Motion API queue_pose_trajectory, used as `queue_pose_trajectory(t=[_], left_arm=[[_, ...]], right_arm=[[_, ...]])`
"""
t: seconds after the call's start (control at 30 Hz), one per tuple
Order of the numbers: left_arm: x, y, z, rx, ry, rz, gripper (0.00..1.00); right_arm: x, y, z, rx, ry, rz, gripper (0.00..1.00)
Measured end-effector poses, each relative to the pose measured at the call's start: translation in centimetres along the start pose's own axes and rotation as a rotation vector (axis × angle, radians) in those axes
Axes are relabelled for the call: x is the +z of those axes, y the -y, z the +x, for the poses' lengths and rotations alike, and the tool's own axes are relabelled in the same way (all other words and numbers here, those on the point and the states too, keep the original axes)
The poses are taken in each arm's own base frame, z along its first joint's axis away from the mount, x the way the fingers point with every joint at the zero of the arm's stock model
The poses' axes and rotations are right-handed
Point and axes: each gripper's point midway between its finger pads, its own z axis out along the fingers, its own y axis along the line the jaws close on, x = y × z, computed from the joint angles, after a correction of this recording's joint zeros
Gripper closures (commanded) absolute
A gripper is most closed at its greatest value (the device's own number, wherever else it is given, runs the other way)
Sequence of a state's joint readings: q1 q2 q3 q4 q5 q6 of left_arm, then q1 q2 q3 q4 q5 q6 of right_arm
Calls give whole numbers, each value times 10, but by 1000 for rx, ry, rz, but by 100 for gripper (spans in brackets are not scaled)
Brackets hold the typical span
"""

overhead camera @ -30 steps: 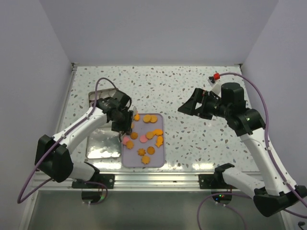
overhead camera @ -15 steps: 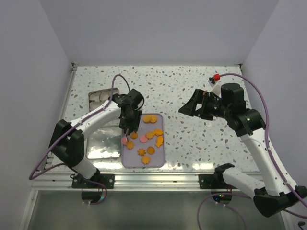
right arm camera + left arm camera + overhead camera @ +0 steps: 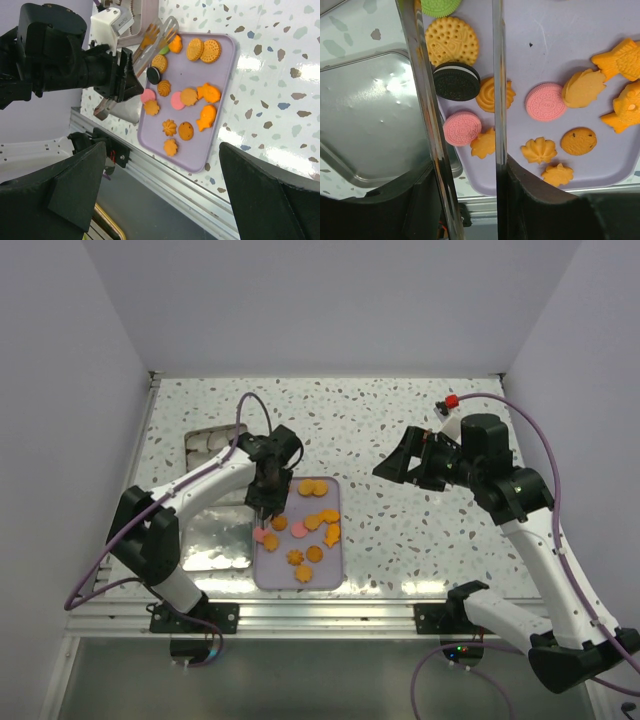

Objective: Pack the cookies

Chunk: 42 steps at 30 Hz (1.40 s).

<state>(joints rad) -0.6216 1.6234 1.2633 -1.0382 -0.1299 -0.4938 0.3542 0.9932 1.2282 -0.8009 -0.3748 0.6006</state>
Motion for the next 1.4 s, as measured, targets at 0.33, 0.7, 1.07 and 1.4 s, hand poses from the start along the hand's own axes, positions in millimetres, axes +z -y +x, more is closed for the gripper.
queue_pose_trajectory(t=[0.33, 0.7, 1.07, 1.4], left_arm=[[6, 4, 5, 22, -38, 12, 60], [-1, 7, -2, 40, -45, 23, 62], [-12, -1, 0, 74, -47, -15, 39], [-28, -8, 26, 114, -37, -22, 39]], right_arm=[[0, 0, 0, 0, 0, 0, 1], [0, 0, 0, 0, 0, -1, 1], [0, 0, 0, -8, 1, 0, 1], [-11, 0, 6, -26, 15, -9, 1]])
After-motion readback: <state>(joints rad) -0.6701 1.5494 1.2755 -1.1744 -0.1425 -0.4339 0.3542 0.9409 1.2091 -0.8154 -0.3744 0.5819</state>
